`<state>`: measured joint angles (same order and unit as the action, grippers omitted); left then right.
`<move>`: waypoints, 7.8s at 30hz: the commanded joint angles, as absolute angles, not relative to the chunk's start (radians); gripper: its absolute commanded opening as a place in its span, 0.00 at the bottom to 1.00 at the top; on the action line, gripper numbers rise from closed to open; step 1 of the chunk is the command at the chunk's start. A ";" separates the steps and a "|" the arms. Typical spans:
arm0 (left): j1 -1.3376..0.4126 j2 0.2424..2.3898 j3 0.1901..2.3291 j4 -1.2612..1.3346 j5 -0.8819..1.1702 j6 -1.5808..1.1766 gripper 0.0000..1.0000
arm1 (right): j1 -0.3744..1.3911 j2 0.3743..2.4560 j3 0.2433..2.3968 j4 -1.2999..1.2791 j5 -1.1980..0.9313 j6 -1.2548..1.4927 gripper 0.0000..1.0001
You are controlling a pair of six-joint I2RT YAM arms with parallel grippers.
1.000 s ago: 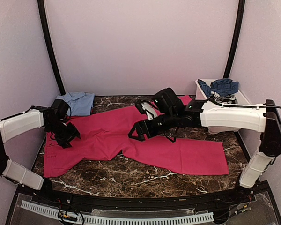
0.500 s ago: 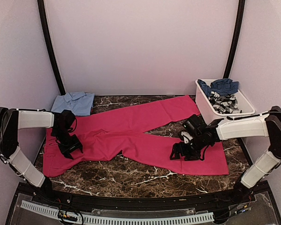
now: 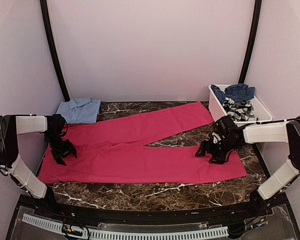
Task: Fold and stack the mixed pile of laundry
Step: Flatten out the crumpled trousers at the center of the board.
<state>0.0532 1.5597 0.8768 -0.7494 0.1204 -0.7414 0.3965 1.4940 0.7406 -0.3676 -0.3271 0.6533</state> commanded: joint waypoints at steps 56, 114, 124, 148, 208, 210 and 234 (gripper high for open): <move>-0.914 1.849 1.216 -0.500 0.214 0.287 0.00 | 0.892 1.244 0.723 -0.303 -0.241 0.513 0.32; -0.168 1.669 0.861 -0.447 0.255 -0.804 0.65 | 0.457 1.540 0.723 -0.352 -0.352 0.512 0.49; -0.089 1.704 0.995 -0.478 0.280 -0.625 0.67 | 0.450 1.576 0.763 -0.379 -0.338 0.499 0.51; -0.442 1.846 1.438 -0.406 0.381 -0.461 0.67 | 0.430 1.297 0.881 -0.524 -0.271 0.423 0.56; -0.781 2.411 1.896 -0.702 0.270 -0.069 0.66 | 0.344 1.508 1.199 -0.527 -0.295 0.266 0.54; -0.795 2.366 1.805 -0.685 0.281 -0.055 0.64 | 0.344 1.562 1.248 -0.514 -0.309 0.254 0.54; -0.261 1.693 1.364 -0.408 0.203 -0.486 0.77 | 0.367 2.130 1.515 -0.479 -0.248 0.210 0.49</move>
